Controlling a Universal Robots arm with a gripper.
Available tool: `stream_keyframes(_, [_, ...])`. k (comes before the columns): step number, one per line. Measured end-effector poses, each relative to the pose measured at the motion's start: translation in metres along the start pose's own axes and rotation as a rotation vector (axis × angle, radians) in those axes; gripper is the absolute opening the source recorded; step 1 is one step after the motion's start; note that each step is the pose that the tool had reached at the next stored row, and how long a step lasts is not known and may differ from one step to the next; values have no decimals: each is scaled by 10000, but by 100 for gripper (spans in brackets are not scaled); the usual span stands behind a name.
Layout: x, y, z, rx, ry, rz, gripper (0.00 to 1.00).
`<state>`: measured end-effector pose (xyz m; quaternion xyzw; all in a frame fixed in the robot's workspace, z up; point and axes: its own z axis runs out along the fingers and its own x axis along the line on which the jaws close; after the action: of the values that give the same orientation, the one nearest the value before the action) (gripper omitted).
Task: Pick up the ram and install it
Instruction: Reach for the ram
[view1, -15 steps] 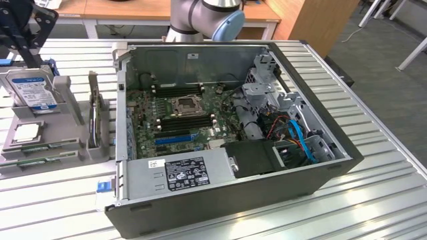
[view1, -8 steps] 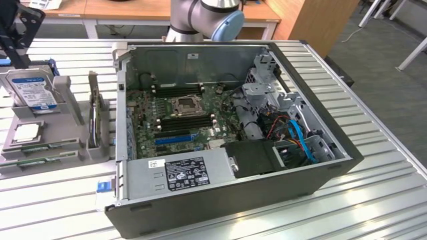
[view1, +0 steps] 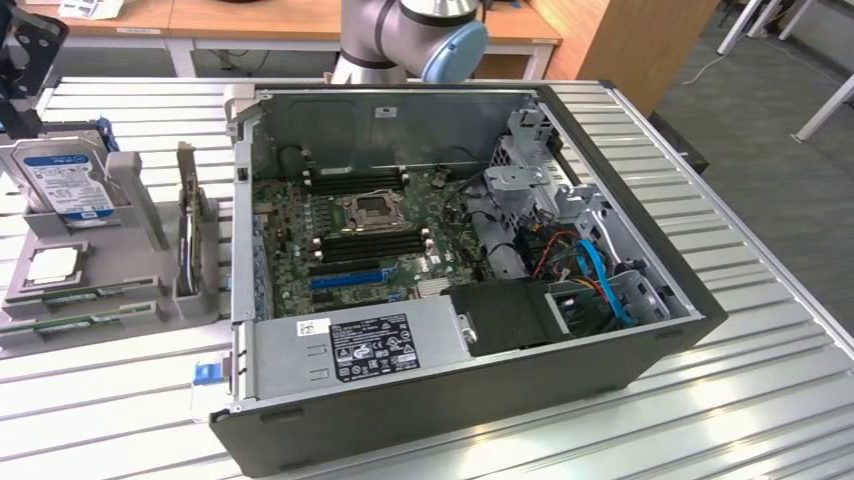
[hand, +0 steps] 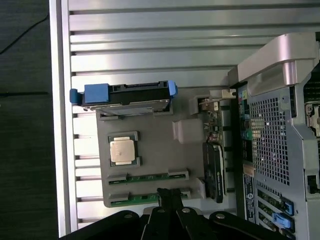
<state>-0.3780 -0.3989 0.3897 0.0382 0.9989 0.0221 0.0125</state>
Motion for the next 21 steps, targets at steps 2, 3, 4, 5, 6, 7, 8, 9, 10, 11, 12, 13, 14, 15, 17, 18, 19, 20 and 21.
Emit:
stream_keyframes(2, [23,-2,2,0,0,1,10])
stream_keyframes(3, [34,-3,3,0,0,1,10])
stream_keyframes(4, [45,-4,4,0,0,1,10])
stream_keyframes(5, [56,-4,5,0,1,1,10])
stream_keyframes(6, [68,-5,7,-1,0,1,10])
stream_keyframes(7, [78,-6,8,-1,-1,2,10])
stream_keyframes(8, [89,-7,9,0,0,2,10])
stream_keyframes(9, [100,-8,10,0,0,1,10])
stream_keyframes(10, [112,-9,11,0,0,2,10])
stream_keyframes(11, [125,-10,13,-1,0,2,10])
stream_keyframes(12, [138,-11,13,0,0,3,10])
stream_keyframes(13, [150,-12,15,0,0,3,10])
stream_keyframes(14, [161,-13,16,0,0,2,10])
stream_keyframes(15, [173,-14,17,0,0,2,10])
stream_keyframes(17, [195,-16,17,0,1,3,10])
stream_keyframes(18, [202,-17,17,0,1,3,10])
stream_keyframes(19, [202,-16,17,0,1,2,10])
stream_keyframes(20, [202,-16,17,0,0,2,10])
stream_keyframes(21, [202,-17,17,0,0,2,10])
